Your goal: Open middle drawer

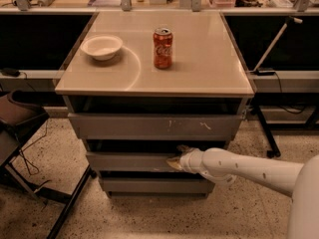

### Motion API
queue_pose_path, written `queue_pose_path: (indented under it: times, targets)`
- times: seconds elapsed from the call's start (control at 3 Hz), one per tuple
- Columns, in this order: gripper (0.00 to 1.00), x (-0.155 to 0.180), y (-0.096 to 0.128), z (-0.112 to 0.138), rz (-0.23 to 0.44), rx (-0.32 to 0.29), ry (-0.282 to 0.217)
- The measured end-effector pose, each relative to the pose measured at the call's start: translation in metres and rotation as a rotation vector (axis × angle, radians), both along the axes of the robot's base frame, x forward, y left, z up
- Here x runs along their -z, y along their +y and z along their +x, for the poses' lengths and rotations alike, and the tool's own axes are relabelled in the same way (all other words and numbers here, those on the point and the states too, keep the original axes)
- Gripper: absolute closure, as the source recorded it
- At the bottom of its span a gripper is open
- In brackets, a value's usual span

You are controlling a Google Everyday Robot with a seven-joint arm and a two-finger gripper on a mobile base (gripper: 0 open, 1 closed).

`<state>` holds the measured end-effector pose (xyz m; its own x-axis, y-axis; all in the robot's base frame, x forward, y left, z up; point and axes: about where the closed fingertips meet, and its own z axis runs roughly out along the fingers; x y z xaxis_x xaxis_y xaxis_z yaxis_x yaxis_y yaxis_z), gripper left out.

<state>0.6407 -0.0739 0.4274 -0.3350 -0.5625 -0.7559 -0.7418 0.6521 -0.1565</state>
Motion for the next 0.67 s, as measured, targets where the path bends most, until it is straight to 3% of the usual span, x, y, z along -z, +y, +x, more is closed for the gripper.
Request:
queue_pose_path:
  times: [0.33,0.67]
  targets:
    - [0.89,0.0023,-0.0002,-0.0085,-0.010,0.006,-0.002]
    - [1.00,-0.0035,-0.0005,-0.0083,-0.010,0.006,-0.002]
